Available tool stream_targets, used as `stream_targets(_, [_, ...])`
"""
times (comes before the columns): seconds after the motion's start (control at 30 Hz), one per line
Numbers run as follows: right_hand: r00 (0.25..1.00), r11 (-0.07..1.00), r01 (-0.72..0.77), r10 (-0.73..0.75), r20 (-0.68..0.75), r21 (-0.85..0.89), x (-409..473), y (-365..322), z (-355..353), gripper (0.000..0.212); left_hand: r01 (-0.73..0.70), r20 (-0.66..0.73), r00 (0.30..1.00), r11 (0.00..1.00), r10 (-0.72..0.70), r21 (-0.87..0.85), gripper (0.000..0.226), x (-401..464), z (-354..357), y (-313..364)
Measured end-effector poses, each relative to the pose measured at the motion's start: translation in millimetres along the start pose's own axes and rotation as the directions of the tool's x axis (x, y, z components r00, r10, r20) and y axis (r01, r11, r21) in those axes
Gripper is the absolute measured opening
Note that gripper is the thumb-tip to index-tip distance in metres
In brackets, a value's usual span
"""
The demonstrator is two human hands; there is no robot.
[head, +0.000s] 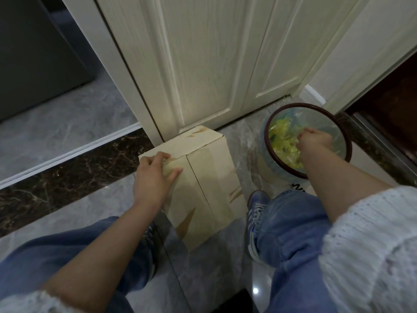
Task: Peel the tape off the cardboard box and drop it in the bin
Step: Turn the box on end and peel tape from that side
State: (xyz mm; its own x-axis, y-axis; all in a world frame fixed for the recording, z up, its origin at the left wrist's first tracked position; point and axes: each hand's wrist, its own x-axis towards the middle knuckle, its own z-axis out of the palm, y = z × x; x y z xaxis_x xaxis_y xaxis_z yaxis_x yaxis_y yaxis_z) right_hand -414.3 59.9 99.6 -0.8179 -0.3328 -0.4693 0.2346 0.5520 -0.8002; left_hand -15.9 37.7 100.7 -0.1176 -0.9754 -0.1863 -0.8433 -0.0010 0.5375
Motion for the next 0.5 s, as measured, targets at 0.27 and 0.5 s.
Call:
stream_targets(0.27, [0.984,0.994,-0.009,0.028,-0.175,0.109,-1,-4,10,0.024,-0.004,-0.003,1.0,1.0,0.004,0.002,0.047,-1,0,1])
stream_targets(0.5, [0.976,0.987,0.02,0.014,-0.215,0.157,-1,-3,9,0.024,-0.003,0.002,1.0,1.0,0.003,0.011,0.048,-1,0,1])
